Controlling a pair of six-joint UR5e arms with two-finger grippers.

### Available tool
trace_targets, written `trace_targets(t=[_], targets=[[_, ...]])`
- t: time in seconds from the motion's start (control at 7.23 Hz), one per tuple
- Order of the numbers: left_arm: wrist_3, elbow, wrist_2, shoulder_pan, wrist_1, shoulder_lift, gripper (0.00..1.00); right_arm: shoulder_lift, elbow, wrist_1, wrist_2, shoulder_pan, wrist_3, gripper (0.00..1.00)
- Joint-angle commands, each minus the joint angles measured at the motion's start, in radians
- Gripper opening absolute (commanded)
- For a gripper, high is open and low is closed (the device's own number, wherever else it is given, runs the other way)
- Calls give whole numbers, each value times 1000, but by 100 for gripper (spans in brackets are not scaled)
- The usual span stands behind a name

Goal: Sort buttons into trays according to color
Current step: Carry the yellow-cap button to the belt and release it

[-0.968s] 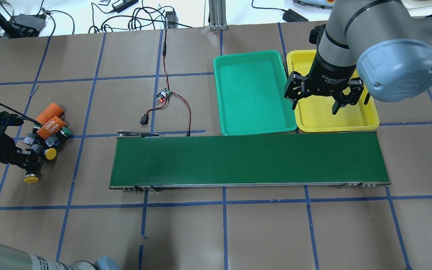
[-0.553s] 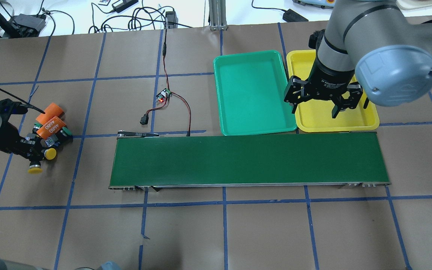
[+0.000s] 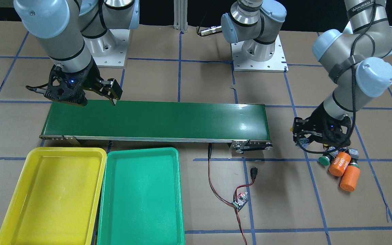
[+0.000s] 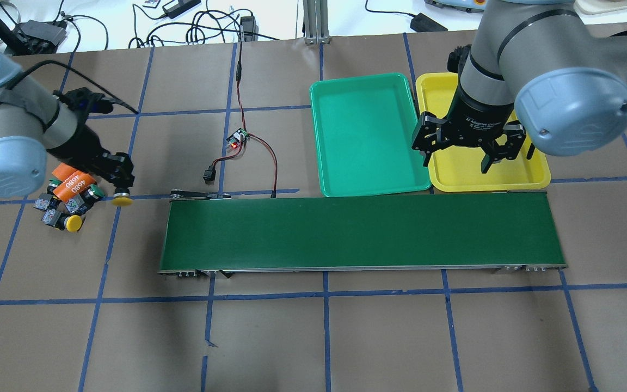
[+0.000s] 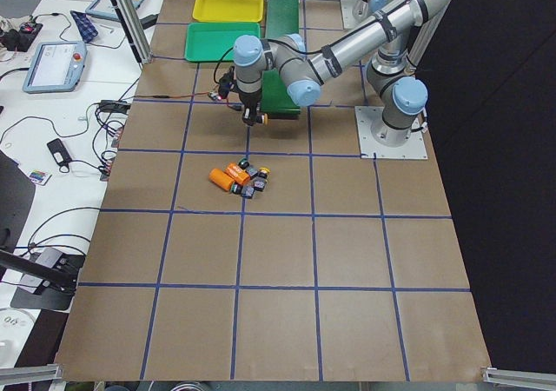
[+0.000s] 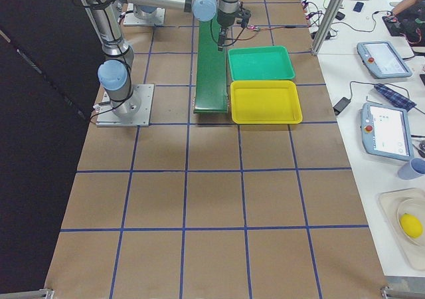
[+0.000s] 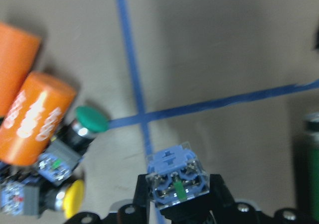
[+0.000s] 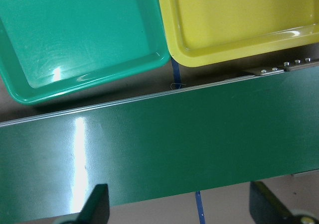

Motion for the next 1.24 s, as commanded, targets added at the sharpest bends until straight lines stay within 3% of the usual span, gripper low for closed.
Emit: trace_targets(t=[0.0,0.55,0.69,0.83,0.97,1.11], targets=[[-120,-45,-14,-135,-20,23,0,-10,4,2,-2,0,0,100],[-133,-79,-13,-199,-27,20,0,-21,21,2,-35,-2,0,100],[-135,-93,-13,-200,-25,22,7,-21,27,0,-35,0,0,100],[-147,-100,-10,-203,-30,22,72,-22,27,2,-37,0,0,100],[-156,-119,-11,-209,-25,17,99,-22,27,2,-35,0,-2,100],[-156,-99,-4,-202,-22,27,100,-18,27,0,-34,0,-2,100]])
